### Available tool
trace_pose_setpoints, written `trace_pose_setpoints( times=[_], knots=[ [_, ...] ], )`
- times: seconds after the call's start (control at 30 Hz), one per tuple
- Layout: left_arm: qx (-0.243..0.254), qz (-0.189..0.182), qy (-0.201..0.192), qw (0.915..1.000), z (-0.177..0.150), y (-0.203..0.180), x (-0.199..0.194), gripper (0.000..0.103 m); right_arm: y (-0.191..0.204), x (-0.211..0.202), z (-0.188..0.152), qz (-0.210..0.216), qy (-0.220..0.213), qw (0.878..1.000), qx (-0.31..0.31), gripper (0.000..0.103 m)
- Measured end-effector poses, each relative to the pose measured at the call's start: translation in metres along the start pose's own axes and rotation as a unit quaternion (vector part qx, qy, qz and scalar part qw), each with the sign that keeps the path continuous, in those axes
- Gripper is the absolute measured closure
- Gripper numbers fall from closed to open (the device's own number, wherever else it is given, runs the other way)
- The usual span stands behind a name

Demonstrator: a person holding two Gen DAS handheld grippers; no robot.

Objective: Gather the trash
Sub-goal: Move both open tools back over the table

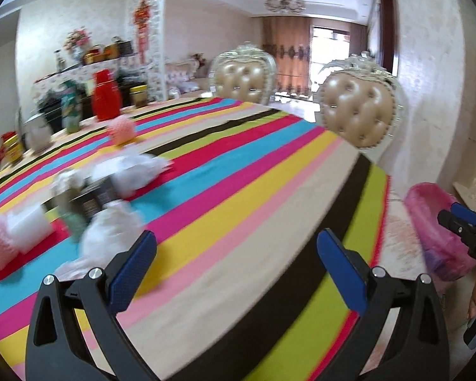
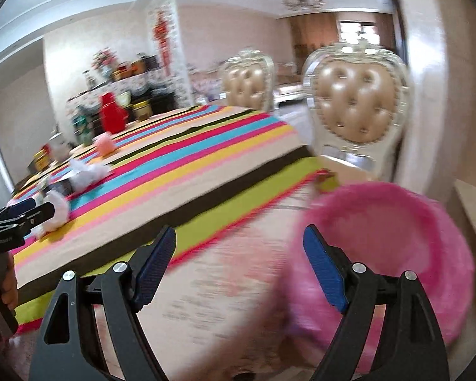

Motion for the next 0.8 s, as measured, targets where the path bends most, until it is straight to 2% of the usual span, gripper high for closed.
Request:
trace_pose_setpoints(
  times=[0.2, 0.4, 0.6, 0.8],
  knots=[
    [-0.032, 0.077, 0.000, 0.9965, -0.015, 0.089, -0.035, 0.005, 0.088, 0.022, -0.005, 0.076, 0.021, 0.996, -0.031, 0.025],
    [-0.067, 0.153, 0.000, 0.9860, -0.028, 0.176, -0.073, 0.005, 0.180, 0.036, -0.014, 0.152, 0.038, 0.985, -0.073, 0.025],
    [-0.062, 0.206, 0.010, 0.9765, -0.032, 0.232, -0.087, 0.005, 0.252, 0.054, -0.023, 0.208, 0.063, 0.971, -0.096, 0.025],
    [-0.061, 0.234, 0.020, 0.9702, -0.036, 0.267, -0.081, 0.005, 0.292, 0.079, -0.027, 0.227, 0.092, 0.966, -0.086, 0.025]
  ],
)
Point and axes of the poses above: each gripper's, at about its wrist camera, not at the fingertips, and x roughly the way its jaws point, y to its left, z to its top, the point moved 7 cm from there along x, roughly the way its jaws point, and after that the axes turned 15 degrees about -y, right-handed, at the moved point
